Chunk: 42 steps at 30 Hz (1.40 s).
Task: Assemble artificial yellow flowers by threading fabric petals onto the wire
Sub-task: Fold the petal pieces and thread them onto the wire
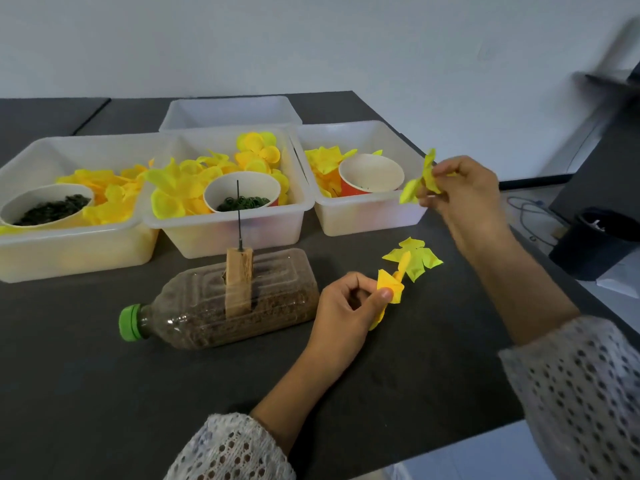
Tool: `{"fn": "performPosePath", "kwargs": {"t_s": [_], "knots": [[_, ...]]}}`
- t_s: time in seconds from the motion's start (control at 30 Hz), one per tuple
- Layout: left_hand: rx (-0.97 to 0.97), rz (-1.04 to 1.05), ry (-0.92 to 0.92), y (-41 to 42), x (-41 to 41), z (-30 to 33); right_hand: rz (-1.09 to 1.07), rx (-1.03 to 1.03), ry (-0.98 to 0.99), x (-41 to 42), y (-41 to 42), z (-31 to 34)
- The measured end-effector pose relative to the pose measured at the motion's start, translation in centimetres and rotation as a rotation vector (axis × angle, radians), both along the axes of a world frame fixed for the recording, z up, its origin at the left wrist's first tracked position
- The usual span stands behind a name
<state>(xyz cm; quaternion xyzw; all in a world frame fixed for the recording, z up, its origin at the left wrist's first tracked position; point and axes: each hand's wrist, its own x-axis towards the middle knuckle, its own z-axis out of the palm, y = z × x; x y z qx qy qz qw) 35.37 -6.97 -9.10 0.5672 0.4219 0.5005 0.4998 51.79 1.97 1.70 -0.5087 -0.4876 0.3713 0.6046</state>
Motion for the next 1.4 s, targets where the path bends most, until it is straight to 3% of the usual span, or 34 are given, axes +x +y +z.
{"fn": "performPosePath", "kwargs": {"t_s": [0.1, 0.3, 0.37, 0.43, 0.53, 0.63, 0.8, 1.0, 1.3, 1.4], "knots": [[-0.004, -0.001, 0.004, -0.1, 0.0, 0.3, 0.144, -0.003, 0.150, -3.5, 4.4, 1.7], [-0.009, 0.010, -0.031, -0.1, 0.0, 0.4, 0.185, -0.087, 0.081, -7.7, 11.8, 3.6], [-0.007, 0.009, -0.034, -0.1, 0.0, 0.4, 0.229, -0.203, -0.001, -7.6, 13.3, 3.4], [-0.012, 0.004, -0.040, -0.1, 0.0, 0.5, 0.253, -0.270, -0.255, -7.0, 13.6, 3.1], [-0.025, -0.001, -0.048, 0.0, -0.1, 0.5, 0.146, -0.207, -0.534, -5.6, 12.8, 2.9], [-0.032, -0.004, -0.047, -0.1, 0.0, 0.4, 0.027, -0.170, -0.565, -3.4, 10.4, 2.5], [-0.058, 0.022, -0.106, 0.1, 0.2, 0.3, 0.220, -0.249, -0.603, -0.6, 1.7, 0.6], [-0.065, 0.026, -0.150, 0.0, 0.5, 0.2, 0.376, -0.168, -0.898, -0.1, -7.1, -2.2], [-0.026, 0.085, -0.084, -0.3, 0.8, 0.2, 0.366, 0.024, -0.933, 0.0, -8.8, -4.0], [-0.012, 0.105, -0.022, -0.3, 0.8, 0.1, 0.327, 0.039, -1.061, 0.2, -9.0, -4.0]]}}
